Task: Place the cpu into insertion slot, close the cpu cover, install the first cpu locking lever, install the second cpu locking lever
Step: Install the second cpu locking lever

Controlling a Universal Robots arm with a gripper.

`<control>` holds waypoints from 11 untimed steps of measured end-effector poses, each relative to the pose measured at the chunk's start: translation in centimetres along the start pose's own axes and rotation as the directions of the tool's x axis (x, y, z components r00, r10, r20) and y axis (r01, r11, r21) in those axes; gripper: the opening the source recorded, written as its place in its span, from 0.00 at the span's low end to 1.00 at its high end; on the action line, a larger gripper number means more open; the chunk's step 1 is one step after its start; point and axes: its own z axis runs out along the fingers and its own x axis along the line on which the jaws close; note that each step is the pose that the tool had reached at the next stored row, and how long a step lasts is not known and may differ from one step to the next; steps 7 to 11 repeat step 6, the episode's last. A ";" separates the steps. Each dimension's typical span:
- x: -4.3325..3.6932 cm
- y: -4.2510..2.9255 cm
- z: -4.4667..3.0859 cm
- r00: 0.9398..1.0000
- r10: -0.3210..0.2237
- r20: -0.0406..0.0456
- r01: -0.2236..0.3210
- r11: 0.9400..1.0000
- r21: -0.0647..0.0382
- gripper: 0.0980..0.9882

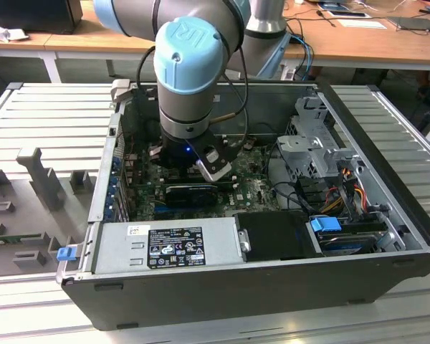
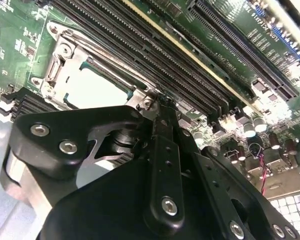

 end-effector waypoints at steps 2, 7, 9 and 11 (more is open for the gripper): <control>0.00 0.44 -1.21 1.000 0.000 0.000 0.000 1.000 0.000 0.01; -0.01 0.80 -2.32 1.000 0.000 0.000 0.000 1.000 0.000 0.01; -0.01 0.80 -2.32 1.000 0.000 0.000 0.000 1.000 0.000 0.01; -0.01 0.80 -2.32 1.000 0.000 0.000 0.000 1.000 0.000 0.01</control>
